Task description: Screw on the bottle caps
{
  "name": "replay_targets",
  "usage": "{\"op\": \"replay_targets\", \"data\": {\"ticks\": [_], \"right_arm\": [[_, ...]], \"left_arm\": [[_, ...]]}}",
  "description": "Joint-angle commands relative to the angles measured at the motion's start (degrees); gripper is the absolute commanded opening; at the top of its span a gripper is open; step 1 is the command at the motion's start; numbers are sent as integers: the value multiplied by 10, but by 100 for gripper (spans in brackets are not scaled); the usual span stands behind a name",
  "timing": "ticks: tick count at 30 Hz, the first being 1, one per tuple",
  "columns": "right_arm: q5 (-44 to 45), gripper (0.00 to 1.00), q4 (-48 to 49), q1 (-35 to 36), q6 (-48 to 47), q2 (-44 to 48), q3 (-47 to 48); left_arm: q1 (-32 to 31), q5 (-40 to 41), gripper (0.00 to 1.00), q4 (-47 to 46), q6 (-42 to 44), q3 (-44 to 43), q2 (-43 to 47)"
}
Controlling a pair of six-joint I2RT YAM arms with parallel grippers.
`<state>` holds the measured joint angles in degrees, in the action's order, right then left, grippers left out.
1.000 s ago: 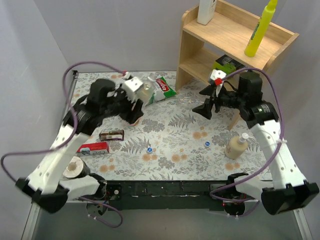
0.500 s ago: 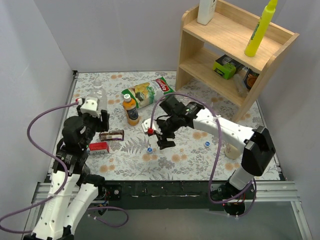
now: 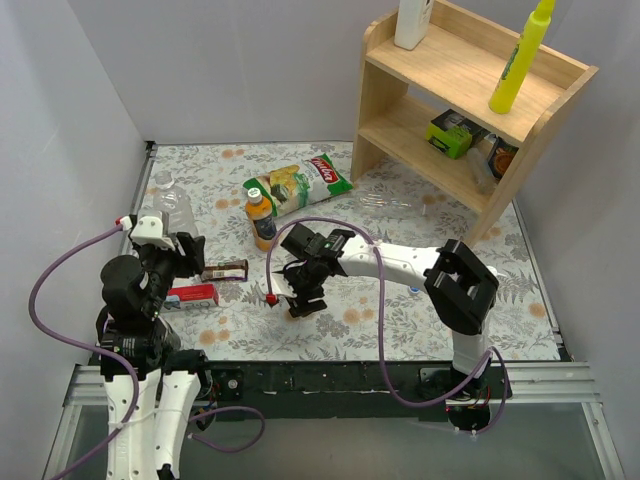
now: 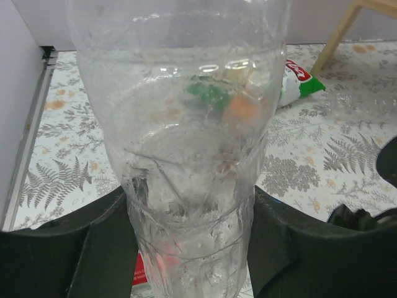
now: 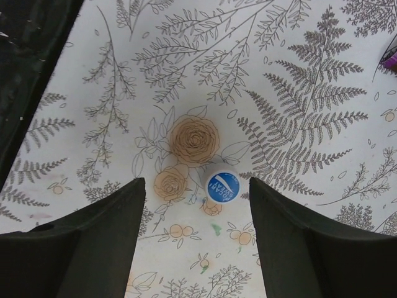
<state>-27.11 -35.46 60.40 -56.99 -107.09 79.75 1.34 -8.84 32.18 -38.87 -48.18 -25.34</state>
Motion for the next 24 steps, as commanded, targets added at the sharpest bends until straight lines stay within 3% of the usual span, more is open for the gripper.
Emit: {"op": "replay_targets", "data": {"ticks": [1, 9, 24], "right_arm": [[25, 72, 28, -1, 0, -22, 32], [46, 61, 34, -2, 0, -48, 22], [62, 56, 38, -2, -12, -63, 7]], "left_arm": [[12, -60, 0, 19, 0, -17, 3], [25, -86, 0, 10, -7, -9, -1], [37, -109, 0, 4, -17, -3, -6]]}}
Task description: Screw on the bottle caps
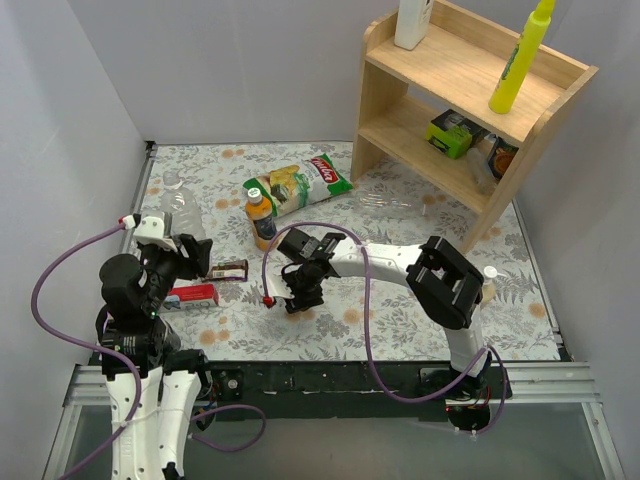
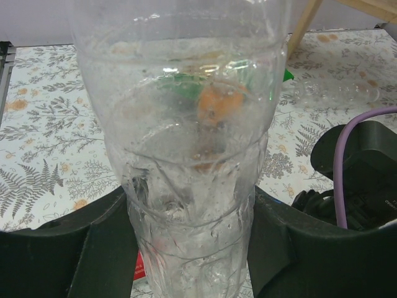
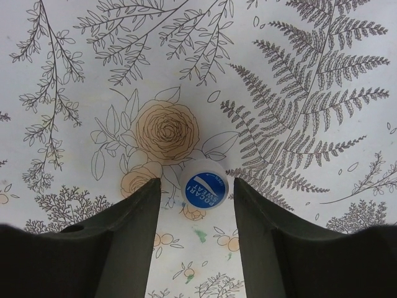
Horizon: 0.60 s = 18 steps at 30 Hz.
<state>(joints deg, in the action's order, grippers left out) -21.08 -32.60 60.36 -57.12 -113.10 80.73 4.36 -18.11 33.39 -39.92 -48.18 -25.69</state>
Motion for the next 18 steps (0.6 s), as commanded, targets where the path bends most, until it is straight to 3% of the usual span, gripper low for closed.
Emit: {"op": "replay_targets", "data": {"ticks": [1, 8, 11, 18], "right_arm": [[3, 55, 9, -1, -11, -4, -4], [-1, 48, 5, -2, -14, -5, -4], [-8, 37, -2, -1, -19, -5, -4], [-2, 27, -23, -6, -22, 44, -14]], "left_arm": [[9, -18, 0, -9, -7, -2, -3], [11, -32, 0, -10, -8, 5, -3], [11, -52, 0, -11, 5, 11, -4], [12, -172, 0, -17, 78, 26, -44]]}}
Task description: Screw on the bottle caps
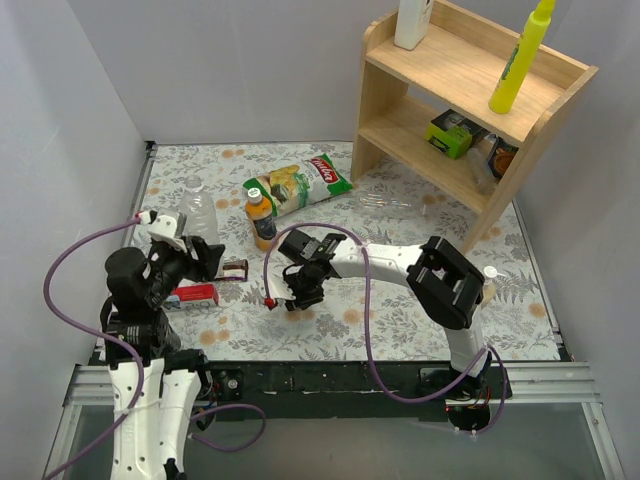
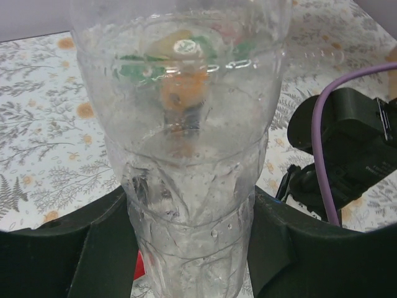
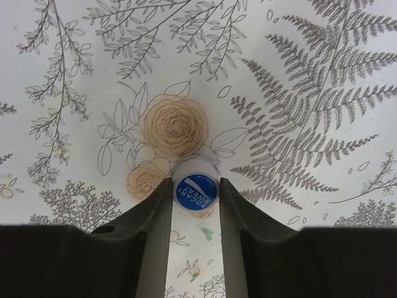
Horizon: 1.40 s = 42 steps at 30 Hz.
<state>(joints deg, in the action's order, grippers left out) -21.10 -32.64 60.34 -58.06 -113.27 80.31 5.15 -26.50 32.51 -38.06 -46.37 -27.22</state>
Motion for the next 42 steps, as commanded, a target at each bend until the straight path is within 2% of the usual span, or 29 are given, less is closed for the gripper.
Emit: {"op": "replay_targets", "data": {"ticks": [1, 5, 6, 8, 9, 13, 15, 17, 20, 24, 29, 32, 33, 34, 35, 37, 40, 42], "right_arm": [[-5, 26, -32, -13, -6, 73, -1], [-47, 18, -131, -54, 40, 133, 73], [-61, 17, -173, -65, 52, 145, 90], [-109, 16, -207, -105, 70, 183, 130], [-138, 16, -213, -116, 74, 198, 139], [-198, 15, -226, -159, 62, 286, 179], [-218, 15, -212, -158, 51, 312, 185], [-217, 15, -174, -153, 55, 344, 178], [-207, 14, -170, -128, 2, 360, 179], [-177, 14, -145, -80, -20, 354, 182], [-170, 13, -142, -55, -8, 316, 231], [-172, 13, -118, -50, 10, 306, 242], [-168, 13, -104, -50, 18, 303, 244], [-164, 13, -98, -50, 29, 300, 246], [-160, 13, -93, -49, 38, 300, 252], [-155, 12, -84, -49, 40, 300, 255], [-149, 12, -87, -50, 39, 301, 259], [-148, 12, -97, -50, 32, 302, 263]], "left_arm": [[3, -121, 0, -8, 77, 8, -45], [3, -209, 0, 32, 231, 10, -70], [3, -224, 0, 43, 309, 14, -69], [3, -267, 0, 75, 378, 37, -57], [3, -282, 0, 84, 460, 48, -53], [4, -369, 0, 106, 554, 93, -36], [4, -419, 0, 107, 576, 113, -35], [4, -442, 0, 107, 606, 126, -34], [3, -459, 0, 106, 641, 128, -35], [2, -468, 0, 107, 650, 106, -56], [-14, -449, 0, 123, 652, 80, -87], [-29, -428, 0, 107, 606, 66, -103], [-36, -419, 0, 86, 531, 66, -107], [-40, -409, 0, 38, 492, 62, -111], [-44, -394, 0, 29, 479, 59, -121], [-78, -378, 0, 6, 462, 58, -129], [-148, -292, 0, -55, 393, 64, -144], [-196, -261, 0, -67, 384, 61, -157]]}}
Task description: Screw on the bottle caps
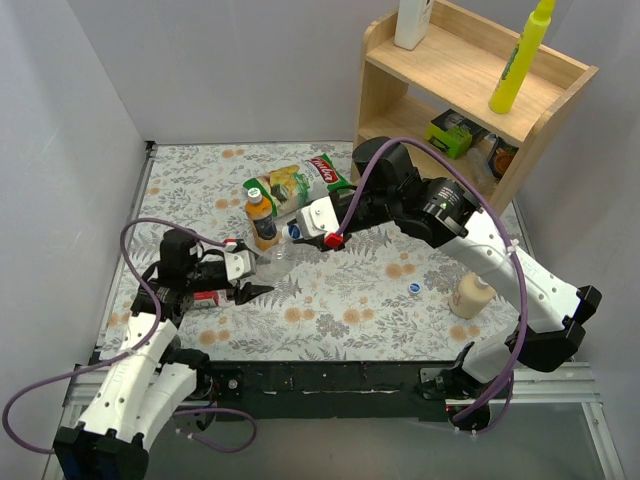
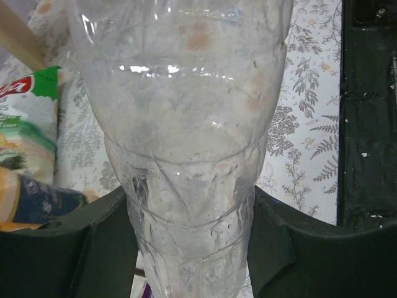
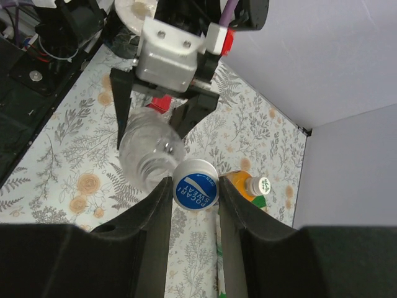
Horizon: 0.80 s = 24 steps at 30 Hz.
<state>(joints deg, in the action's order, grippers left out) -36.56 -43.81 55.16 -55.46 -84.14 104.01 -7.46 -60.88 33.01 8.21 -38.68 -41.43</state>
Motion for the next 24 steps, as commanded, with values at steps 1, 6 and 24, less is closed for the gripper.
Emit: {"op": "replay_targets", "data": {"ticks": [1, 6, 24], "right_arm": [[5, 12, 9, 2, 4, 11, 27], [-1, 11, -43, 2, -19, 12, 35], [-11, 9, -84, -11, -49, 28, -3]], "left_arm": [[-83, 94, 0, -93, -108, -17, -19], [-113, 126, 0, -125, -128, -8, -24], [-117, 125, 0, -111, -85, 10, 7]]}}
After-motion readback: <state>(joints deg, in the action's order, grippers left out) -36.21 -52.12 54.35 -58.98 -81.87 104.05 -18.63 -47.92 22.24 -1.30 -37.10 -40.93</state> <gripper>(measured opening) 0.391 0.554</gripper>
